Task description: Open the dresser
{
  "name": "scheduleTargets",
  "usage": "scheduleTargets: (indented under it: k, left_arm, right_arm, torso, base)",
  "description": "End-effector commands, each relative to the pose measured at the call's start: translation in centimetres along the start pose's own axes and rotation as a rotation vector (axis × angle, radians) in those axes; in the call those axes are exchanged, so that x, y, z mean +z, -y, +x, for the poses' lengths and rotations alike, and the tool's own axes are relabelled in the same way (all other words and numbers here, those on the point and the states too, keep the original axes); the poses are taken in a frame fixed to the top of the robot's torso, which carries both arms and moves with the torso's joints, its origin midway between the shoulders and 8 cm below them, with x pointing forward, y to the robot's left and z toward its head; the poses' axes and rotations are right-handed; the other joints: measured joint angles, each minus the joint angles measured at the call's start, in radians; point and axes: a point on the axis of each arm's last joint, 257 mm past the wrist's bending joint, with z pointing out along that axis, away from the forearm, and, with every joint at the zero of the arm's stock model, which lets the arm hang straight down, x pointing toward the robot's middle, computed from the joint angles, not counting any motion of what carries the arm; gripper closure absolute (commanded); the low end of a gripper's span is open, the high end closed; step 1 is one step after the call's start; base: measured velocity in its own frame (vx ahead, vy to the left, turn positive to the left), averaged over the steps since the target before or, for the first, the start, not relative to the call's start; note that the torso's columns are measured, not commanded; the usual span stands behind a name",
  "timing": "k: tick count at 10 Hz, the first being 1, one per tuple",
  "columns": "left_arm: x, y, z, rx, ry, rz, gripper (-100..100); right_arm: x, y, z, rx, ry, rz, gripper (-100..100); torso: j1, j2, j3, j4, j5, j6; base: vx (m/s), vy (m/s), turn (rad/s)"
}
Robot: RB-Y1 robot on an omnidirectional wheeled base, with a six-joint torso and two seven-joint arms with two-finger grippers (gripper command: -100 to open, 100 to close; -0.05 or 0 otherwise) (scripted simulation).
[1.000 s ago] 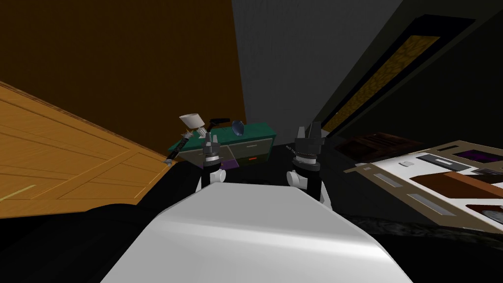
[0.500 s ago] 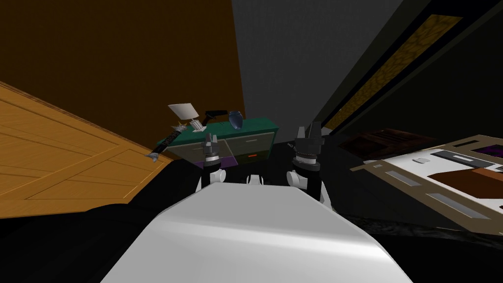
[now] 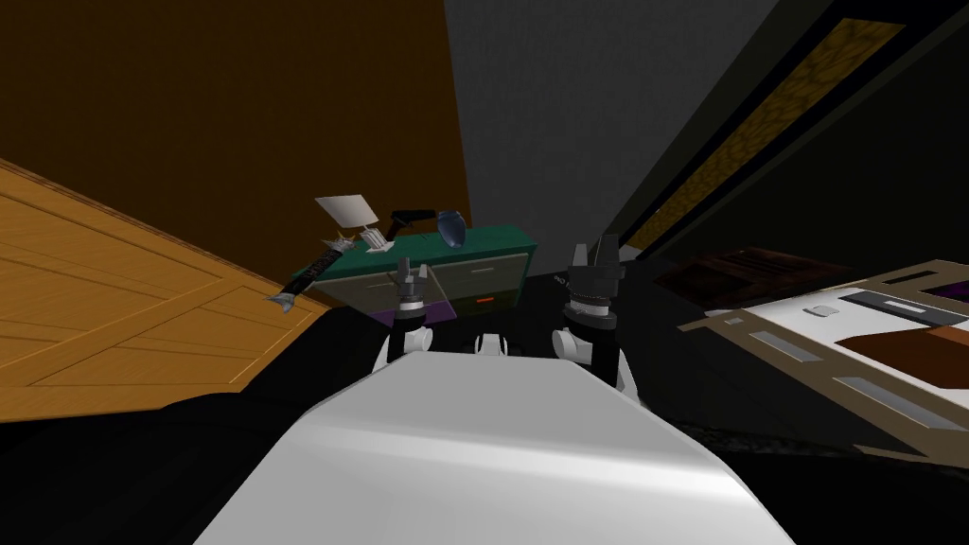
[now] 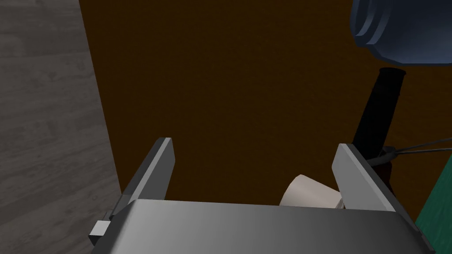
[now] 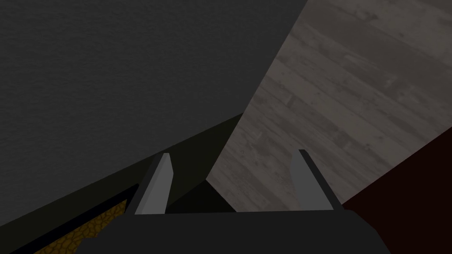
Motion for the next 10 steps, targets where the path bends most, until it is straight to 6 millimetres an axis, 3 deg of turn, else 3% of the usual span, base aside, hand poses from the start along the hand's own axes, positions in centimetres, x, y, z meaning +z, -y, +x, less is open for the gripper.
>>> scheduleTargets:
  k: [1,10]
  left_arm:
    - [-0.6,-2.3,0.1,0.02,-0.026,-0.041,-100]
    - [-3.4,-11.0,-0.9,0.061,-0.042,-0.201,-100]
  right_arm:
    - [0.0,0.0,0.0,0.0,0.0,0.0,0]
    - [0.0,0.0,0.0,0.0,0.0,0.0,0]
  torso:
    - [0.001,0.0,0.0,0.0,0.0,0.0]
    - [0.001,0.0,0.0,0.0,0.0,0.0]
  base:
    - [0.047,-0.046,0.01]
    - [0.065,-0.058,0.012]
